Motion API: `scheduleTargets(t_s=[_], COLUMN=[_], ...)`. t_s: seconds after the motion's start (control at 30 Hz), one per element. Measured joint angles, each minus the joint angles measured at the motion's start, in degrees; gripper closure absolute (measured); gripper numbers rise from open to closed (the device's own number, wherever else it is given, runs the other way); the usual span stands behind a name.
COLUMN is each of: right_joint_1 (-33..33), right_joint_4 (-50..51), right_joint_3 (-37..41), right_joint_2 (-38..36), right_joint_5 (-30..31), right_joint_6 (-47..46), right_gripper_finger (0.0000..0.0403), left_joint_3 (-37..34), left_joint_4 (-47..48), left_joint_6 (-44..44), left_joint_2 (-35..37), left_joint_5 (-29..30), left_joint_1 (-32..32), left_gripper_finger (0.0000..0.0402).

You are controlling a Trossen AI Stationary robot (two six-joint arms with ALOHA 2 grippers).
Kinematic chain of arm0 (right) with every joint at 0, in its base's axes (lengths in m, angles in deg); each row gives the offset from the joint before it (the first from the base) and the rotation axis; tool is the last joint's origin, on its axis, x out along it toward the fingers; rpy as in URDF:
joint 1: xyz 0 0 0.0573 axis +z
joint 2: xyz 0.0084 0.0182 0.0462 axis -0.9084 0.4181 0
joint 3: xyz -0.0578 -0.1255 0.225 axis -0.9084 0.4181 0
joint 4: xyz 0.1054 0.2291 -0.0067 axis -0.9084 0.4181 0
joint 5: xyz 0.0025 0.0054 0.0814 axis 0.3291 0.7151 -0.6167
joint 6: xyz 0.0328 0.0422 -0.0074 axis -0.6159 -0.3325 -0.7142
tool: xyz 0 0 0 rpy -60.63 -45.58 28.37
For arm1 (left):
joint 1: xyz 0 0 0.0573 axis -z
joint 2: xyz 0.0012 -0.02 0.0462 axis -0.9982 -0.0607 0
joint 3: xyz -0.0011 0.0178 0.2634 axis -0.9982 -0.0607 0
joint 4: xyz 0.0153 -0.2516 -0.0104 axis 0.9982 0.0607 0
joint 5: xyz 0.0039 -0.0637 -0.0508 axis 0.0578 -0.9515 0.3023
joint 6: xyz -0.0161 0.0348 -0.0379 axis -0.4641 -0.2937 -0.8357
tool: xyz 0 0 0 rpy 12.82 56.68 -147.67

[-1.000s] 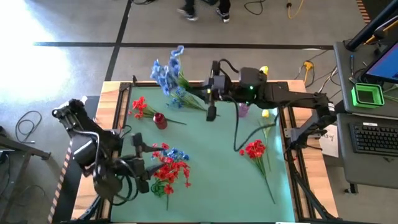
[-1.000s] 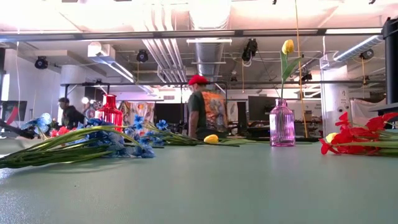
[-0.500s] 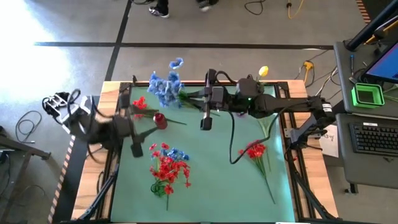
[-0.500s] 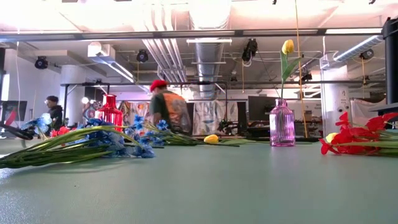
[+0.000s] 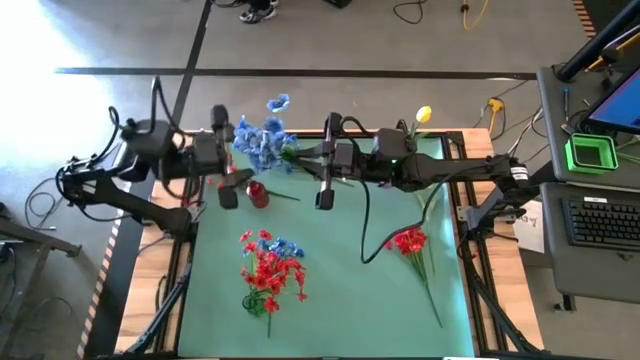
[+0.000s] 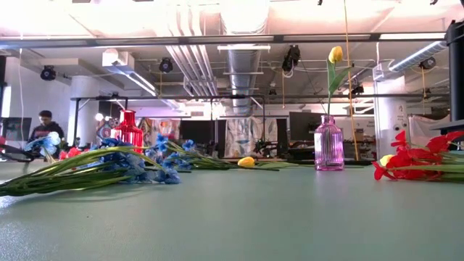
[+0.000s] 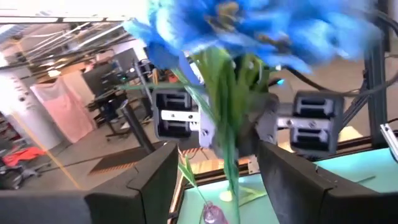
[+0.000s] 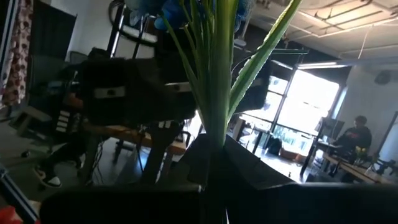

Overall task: Sort flowers into vase by color
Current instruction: Put the bottom right blue flower into the red vase

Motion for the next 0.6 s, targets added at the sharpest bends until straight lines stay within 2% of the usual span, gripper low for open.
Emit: scheduleTargets(t_s=[0.23, 0.37, 0.47, 0.6], right_joint_1=[-0.09, -0.22, -0.22, -0.22], right_joint_4=[-0.32, -0.18, -0.15, 0.28], right_joint_3=[0.02, 0.02, 0.02, 0.02], right_joint_2=[0.23, 0.25, 0.25, 0.25], right_joint_5=[0.02, 0.02, 0.02, 0.07], right_joint_6=[0.10, 0.01, -0.03, -0.13], right_gripper_finger=[0.0390, 0.0390, 0.0382, 0.0360], left_joint_3=[-0.02, -0.02, -0.02, -0.02], left_joint_4=[-3.80, -5.96, -7.76, -7.87], left_joint_6=[0.29, 1.25, 1.64, 1.64], left_joint_2=[-2.52, -3.57, -4.00, -4.15], left_joint_5=[-8.64, -9.43, -9.45, -9.47], left_joint_1=[-2.72, -2.73, -2.92, -3.48], left_gripper_finger=[0.0194, 0.0200, 0.0220, 0.0265])
